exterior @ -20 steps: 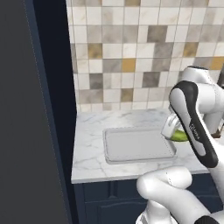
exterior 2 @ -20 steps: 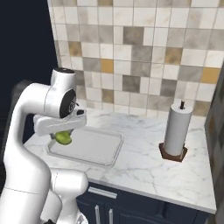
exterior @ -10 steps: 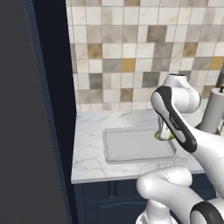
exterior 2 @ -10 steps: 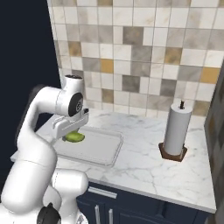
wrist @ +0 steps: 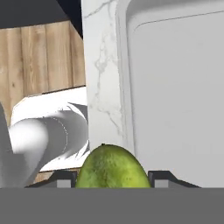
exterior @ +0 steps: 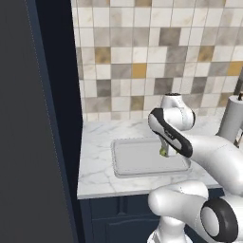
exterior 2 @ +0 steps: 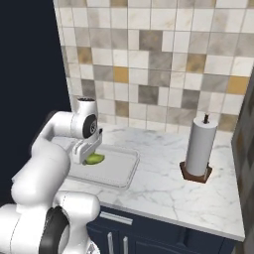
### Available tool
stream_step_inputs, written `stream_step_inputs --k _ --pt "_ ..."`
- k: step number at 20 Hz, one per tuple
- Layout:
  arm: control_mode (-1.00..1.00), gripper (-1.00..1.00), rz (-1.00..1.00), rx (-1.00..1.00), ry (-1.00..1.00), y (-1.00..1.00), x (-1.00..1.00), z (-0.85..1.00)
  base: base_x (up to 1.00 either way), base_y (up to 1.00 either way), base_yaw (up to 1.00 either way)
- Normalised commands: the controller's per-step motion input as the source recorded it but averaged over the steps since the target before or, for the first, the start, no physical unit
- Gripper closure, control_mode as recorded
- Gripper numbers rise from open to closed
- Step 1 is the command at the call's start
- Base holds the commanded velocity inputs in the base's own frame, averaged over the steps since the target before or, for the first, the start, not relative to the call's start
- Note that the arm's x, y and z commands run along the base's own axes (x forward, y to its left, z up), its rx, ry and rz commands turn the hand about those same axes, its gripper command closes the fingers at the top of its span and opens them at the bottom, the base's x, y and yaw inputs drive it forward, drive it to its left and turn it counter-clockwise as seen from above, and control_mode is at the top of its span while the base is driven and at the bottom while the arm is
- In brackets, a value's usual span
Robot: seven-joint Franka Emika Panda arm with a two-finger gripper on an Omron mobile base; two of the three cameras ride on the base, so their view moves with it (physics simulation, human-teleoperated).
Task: Pick the kiwi and mango from the fridge and place them inside the tupperware on the counter.
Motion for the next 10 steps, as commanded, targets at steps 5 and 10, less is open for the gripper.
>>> stream_step_inputs --k 5,10 --pt "-1.00 1.00 0.15 -0.01 0.00 0.00 0.32 -0.55 0.00 0.00 0.00" --pt "-1.00 1.00 0.12 0.00 0.00 0.00 0.31 -0.48 0.00 0.00 0.00"
